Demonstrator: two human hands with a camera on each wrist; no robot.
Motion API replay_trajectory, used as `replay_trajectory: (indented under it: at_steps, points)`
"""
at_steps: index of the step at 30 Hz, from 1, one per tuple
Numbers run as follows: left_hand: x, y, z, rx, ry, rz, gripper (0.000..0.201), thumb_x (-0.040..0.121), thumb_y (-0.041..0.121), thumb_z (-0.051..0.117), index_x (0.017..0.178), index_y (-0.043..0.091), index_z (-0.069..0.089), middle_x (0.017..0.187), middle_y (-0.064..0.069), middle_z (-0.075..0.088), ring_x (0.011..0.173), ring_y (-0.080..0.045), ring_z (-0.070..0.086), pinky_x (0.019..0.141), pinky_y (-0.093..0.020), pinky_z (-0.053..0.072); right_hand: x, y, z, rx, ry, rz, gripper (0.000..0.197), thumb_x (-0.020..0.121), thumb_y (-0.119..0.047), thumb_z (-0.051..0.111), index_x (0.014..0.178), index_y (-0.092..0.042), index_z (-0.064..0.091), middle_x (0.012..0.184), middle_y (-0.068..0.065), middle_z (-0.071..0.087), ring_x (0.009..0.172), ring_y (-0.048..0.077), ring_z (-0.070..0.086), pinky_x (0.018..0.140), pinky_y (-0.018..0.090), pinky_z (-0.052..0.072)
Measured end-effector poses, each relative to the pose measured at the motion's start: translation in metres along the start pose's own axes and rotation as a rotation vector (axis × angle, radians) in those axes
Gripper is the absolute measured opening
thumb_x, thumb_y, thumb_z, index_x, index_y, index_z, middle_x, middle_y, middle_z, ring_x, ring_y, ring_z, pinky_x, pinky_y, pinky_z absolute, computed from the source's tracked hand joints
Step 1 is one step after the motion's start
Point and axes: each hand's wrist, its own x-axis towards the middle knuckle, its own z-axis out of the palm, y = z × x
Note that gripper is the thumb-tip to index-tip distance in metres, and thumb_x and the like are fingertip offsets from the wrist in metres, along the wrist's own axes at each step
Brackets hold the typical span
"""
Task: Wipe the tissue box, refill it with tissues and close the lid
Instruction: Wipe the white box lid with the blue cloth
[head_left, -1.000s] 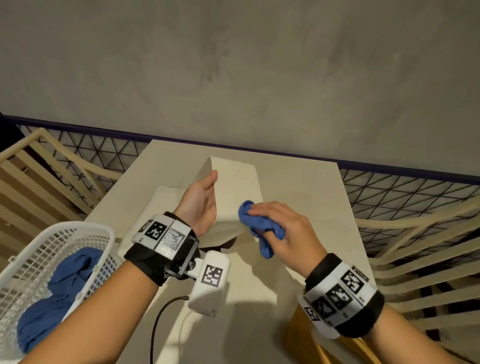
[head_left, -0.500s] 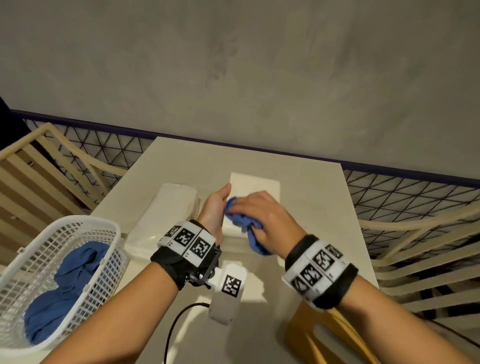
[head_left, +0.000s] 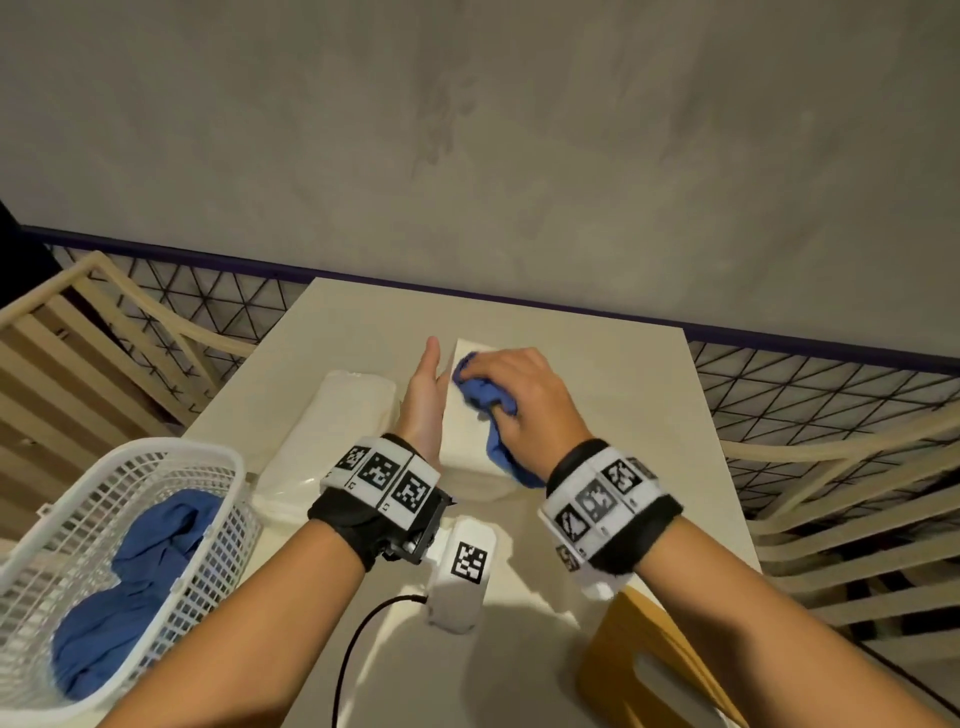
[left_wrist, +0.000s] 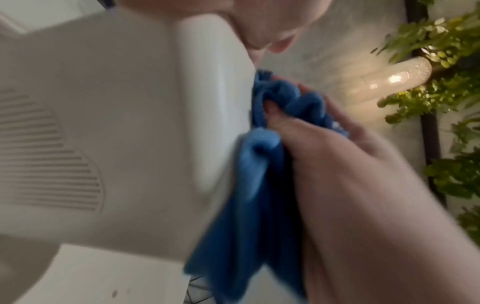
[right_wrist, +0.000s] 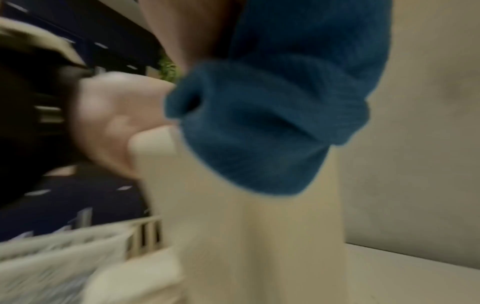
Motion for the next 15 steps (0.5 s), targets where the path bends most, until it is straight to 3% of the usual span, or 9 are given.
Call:
replay_trajectory:
  at_steps: [2,4,5,7,9,11,12,13,15]
  points:
    - [0.002,0.001,-0.002,0.016,-0.003,0.017,0.057,0.092,0.058,0.025,0.087,0.013,0.06,0.087,-0.009,0.062,0.081,-0.018,0.059,0.077,-0.027,0.045,-0.015,-0.01,0.009,0.011,-0.128,-0.094,0.03,0.062,0.016,0.048,0.082,0.002,0.067,0.084,0.015,0.07,0.085,0.014,0.045,0.081,0.013,0.032]
    - [0.005,-0.003,-0.003,0.042,0.001,0.044,0.06,0.093,0.056,0.023,0.085,0.01,0.06,0.079,-0.006,0.066,0.071,-0.013,0.062,0.07,-0.022,0.049,-0.013,-0.006,0.007,0.026,-0.198,-0.108,0.033,0.066,0.01,0.044,0.087,-0.001,0.067,0.089,0.013,0.07,0.088,0.016,0.048,0.084,0.016,0.033]
    - [0.006,-0.003,-0.003,0.076,0.014,0.069,0.064,0.094,0.055,0.021,0.098,0.006,0.062,0.089,-0.006,0.07,0.078,-0.01,0.065,0.078,-0.018,0.049,-0.004,0.0,0.003,0.032,-0.161,-0.068,0.034,0.068,0.009,0.044,0.089,-0.002,0.068,0.091,0.012,0.07,0.089,0.015,0.048,0.085,0.011,0.031]
    - [0.006,-0.005,-0.002,0.097,0.002,0.08,0.07,0.094,0.057,0.016,0.132,0.008,0.048,0.131,-0.001,0.054,0.118,-0.012,0.052,0.107,-0.022,0.031,0.013,0.008,-0.002,0.034,-0.018,0.012,0.034,0.062,0.014,0.047,0.086,0.001,0.068,0.087,0.015,0.071,0.085,0.011,0.047,0.083,0.004,0.03]
    - [0.009,-0.009,-0.003,0.123,0.021,0.112,0.068,0.095,0.055,0.013,0.134,0.01,0.046,0.136,-0.001,0.048,0.128,-0.015,0.043,0.11,-0.021,0.026,0.014,0.006,0.001,0.041,-0.014,0.054,0.036,0.053,0.019,0.049,0.081,0.004,0.067,0.08,0.017,0.07,0.076,0.013,0.051,0.073,0.011,0.036]
    - [0.012,-0.009,-0.005,0.106,0.034,0.083,0.065,0.095,0.055,0.016,0.088,0.008,0.06,0.085,-0.004,0.07,0.084,-0.008,0.065,0.074,-0.006,0.048,-0.002,-0.003,0.012,-0.004,-0.13,0.039,0.037,0.057,0.022,0.052,0.086,0.004,0.067,0.087,0.016,0.069,0.083,0.019,0.054,0.078,0.024,0.042]
    - [0.012,-0.009,-0.005,0.081,0.043,0.089,0.063,0.094,0.055,0.017,0.067,0.01,0.052,0.054,0.0,0.064,0.055,-0.004,0.062,0.052,-0.006,0.048,-0.011,-0.007,0.015,-0.015,-0.151,0.001,0.038,0.061,0.021,0.054,0.091,0.003,0.067,0.093,0.015,0.069,0.09,0.02,0.052,0.083,0.023,0.04]
    - [0.01,-0.009,-0.006,0.069,0.031,0.101,0.062,0.094,0.055,0.017,0.061,0.011,0.047,0.039,0.004,0.058,0.04,-0.003,0.058,0.041,-0.006,0.045,-0.015,-0.008,0.014,-0.001,-0.154,-0.03,0.04,0.063,0.021,0.054,0.095,0.001,0.067,0.097,0.015,0.069,0.093,0.019,0.05,0.087,0.017,0.036]
    - [0.004,-0.009,-0.002,0.108,-0.01,0.104,0.064,0.095,0.054,0.015,0.067,0.012,0.054,0.038,0.006,0.062,0.037,-0.002,0.06,0.039,-0.007,0.045,-0.006,0.0,0.003,0.018,-0.085,-0.027,0.034,0.064,0.017,0.053,0.092,0.003,0.067,0.092,0.018,0.07,0.089,0.014,0.048,0.09,0.005,0.029]
